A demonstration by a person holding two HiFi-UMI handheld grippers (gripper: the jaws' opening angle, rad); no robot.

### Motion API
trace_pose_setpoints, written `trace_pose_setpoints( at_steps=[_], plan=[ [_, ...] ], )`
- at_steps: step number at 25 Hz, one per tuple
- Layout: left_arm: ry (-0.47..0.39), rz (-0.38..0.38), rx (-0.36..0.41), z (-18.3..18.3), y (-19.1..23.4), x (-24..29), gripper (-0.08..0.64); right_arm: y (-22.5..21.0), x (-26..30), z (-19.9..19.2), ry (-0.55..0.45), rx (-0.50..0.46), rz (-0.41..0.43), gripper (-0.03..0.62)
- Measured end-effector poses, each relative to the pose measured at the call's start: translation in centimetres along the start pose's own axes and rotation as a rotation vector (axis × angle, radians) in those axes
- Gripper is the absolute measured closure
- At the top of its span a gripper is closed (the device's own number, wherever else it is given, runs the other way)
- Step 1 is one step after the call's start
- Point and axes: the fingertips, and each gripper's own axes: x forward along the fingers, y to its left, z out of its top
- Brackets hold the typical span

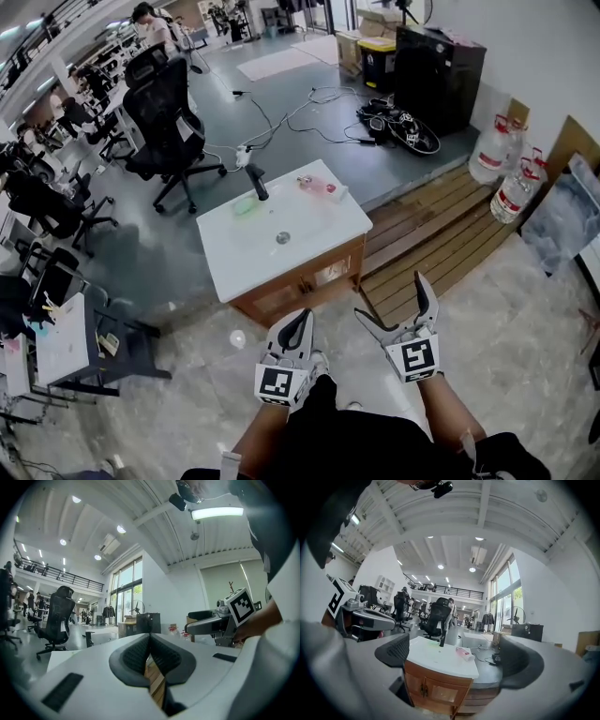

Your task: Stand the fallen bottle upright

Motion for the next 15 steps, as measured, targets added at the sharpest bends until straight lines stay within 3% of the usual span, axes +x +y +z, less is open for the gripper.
trace_pose_setpoints(
  at_steps=[5, 13, 15],
  plan=[
    [-0.007, 0.015, -0.024, 0.2, 5.5, 2.8, 0.541, 0.9, 6.3, 0.2, 0.06, -0.01, 0.043, -0.006],
    [-0.055, 0.039, -0.068, 1.0, 14.1, 6.0, 0.541, 3.3, 15.9, 1.2, 0.049, -0.04, 0.103, -0.006],
    [-0.024, 0.034, -0.057, 0.8, 16.4, 6.8, 0.541, 3.8, 18.3, 1.4, 0.054, -0.05, 0.108, -0.006]
  ],
)
